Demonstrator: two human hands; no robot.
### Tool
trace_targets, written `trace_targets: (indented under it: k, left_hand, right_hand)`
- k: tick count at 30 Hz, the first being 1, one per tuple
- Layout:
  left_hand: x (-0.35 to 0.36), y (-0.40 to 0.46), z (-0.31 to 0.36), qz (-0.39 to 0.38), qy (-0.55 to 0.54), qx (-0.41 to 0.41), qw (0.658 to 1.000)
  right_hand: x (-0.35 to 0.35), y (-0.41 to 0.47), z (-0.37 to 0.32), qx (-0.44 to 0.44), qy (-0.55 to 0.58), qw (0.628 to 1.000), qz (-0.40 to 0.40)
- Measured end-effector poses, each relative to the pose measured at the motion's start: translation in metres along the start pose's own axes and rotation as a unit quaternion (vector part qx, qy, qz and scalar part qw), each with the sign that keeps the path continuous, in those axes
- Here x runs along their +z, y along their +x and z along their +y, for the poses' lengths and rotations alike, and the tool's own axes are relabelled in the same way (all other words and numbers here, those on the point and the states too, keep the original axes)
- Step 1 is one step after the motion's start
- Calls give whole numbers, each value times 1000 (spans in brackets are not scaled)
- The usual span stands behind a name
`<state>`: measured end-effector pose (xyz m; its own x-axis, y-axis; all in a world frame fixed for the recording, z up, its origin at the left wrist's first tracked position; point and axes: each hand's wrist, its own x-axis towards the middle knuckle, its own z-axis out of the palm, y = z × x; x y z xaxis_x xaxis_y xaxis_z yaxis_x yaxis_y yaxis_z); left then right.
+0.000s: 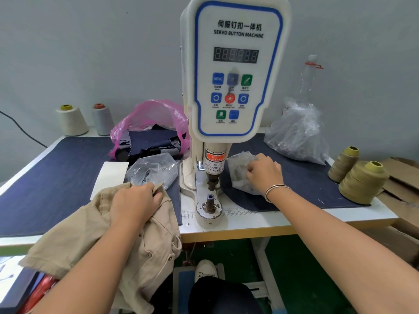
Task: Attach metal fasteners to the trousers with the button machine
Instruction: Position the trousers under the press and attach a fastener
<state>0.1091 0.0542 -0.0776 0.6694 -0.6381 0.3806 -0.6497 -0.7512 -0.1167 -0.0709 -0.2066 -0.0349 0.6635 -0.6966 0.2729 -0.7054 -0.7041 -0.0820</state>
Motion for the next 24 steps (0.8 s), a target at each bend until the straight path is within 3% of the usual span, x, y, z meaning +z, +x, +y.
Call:
trace_targets:
  k: [5, 7, 8, 9, 11, 12, 14, 18, 24]
  left_hand:
    - [-1, -1, 0, 3, 7, 3, 1000]
    - [-2, 0, 0, 1, 8, 5, 1000]
    - [-2, 0, 0, 1, 8, 4, 1000]
    - [-2, 0, 0, 0, 7, 3, 1000]
    - [-1, 0, 0, 5, 2, 1, 1000]
    - [-1, -1, 0, 7, 2, 2, 1000]
    - [-1, -2, -1, 9, 6, 4, 1000]
    - [-2, -1, -1, 9, 3, 6, 1000]
    - [0, -1, -1, 4, -2, 4, 1000]
  right_hand:
    - [-9, -21, 11, -22, 160, 974, 160]
    - [-16, -31, 8, 10, 267, 949, 169]
    - [-20, -37, 4, 49, 358, 922, 137]
    - [-25, -45, -2, 101, 468, 873, 91]
    - [-31, -63, -18, 204, 653, 729, -20]
    - [-31, -72, -27, 240, 701, 667, -74]
    - [-27, -87, -42, 263, 743, 597, -152]
    - [-23, -99, -64, 249, 750, 565, -237]
    - [-25, -97, -73, 261, 770, 508, -284]
